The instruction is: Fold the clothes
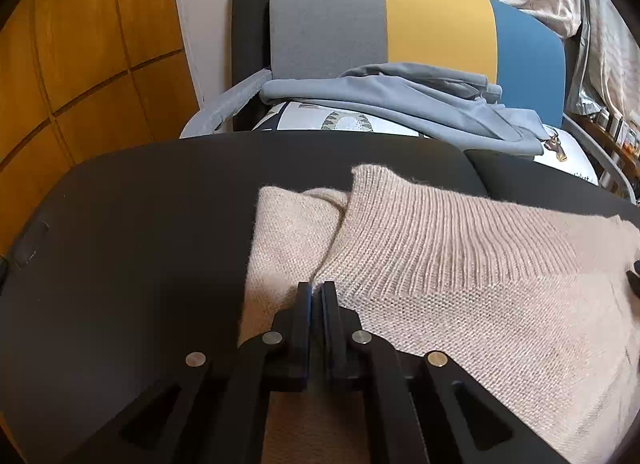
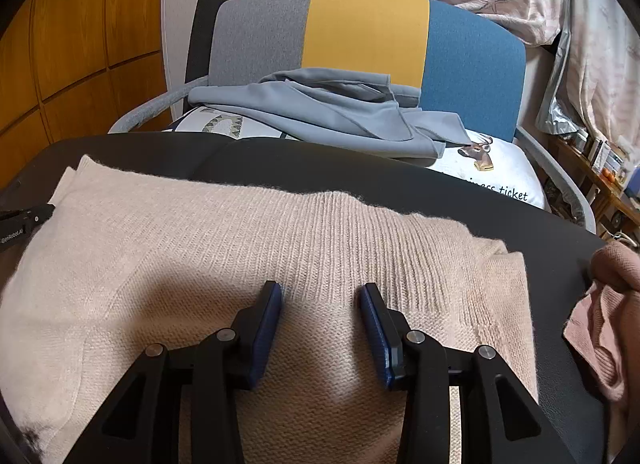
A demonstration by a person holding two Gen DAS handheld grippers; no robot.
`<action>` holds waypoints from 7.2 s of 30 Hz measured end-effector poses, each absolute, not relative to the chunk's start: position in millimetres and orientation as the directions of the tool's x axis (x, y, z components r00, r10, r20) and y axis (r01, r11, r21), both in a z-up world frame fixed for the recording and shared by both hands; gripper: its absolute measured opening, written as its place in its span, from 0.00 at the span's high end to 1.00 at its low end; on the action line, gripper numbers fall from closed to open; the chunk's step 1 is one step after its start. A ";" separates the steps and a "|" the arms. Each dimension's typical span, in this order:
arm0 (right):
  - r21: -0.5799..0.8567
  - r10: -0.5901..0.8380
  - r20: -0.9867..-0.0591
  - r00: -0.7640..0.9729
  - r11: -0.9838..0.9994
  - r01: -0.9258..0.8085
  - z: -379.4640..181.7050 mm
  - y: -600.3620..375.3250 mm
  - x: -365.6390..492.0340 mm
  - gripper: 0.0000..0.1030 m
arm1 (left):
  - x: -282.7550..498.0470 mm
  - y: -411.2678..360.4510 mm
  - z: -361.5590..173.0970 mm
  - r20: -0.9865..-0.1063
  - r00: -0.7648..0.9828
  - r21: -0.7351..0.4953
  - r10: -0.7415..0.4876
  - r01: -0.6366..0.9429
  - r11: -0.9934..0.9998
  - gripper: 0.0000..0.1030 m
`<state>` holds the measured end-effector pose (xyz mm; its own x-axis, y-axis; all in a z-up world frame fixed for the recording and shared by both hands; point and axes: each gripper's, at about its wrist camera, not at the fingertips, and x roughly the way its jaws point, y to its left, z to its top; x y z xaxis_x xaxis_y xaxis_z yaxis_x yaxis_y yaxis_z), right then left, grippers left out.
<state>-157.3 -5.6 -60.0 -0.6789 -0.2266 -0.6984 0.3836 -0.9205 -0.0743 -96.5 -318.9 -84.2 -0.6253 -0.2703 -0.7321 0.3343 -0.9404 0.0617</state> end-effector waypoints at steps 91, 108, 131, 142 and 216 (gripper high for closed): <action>0.553 -0.486 -0.666 -0.567 -0.831 0.063 -46.5 200.5 -178.4 0.31 | -42.8 -161.2 -84.1 -0.706 -0.708 0.034 0.017 -0.058 -0.998 0.74; 0.644 -0.578 -0.626 -0.524 -0.762 0.071 -75.4 149.6 -151.2 0.43 | 16.0 -271.4 -80.3 -0.729 -0.680 -0.062 -0.083 0.187 -0.980 0.72; 0.807 -0.699 -0.540 -0.469 -0.588 -0.052 -70.5 187.0 -93.5 0.84 | -19.3 -107.6 -39.1 -0.669 -0.739 0.112 0.074 -0.199 -0.974 0.76; 0.836 -0.702 -0.504 -0.503 -0.543 -0.081 -62.2 206.4 -85.5 0.84 | 13.1 -122.7 -42.3 -0.654 -0.718 -0.139 0.237 -0.195 -0.971 0.76; 0.391 -0.660 -0.706 -0.257 -0.666 0.636 -18.8 -98.5 11.4 0.67 | 190.1 -356.3 -101.3 -0.460 -0.846 -0.738 0.269 0.195 -0.646 0.76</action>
<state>11.4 -98.5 -18.8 -0.2570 -0.6595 -0.7064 0.6355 -0.6660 0.3906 190.1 -356.3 -101.3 -0.8462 0.2694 -0.4597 0.1951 -0.6461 -0.7379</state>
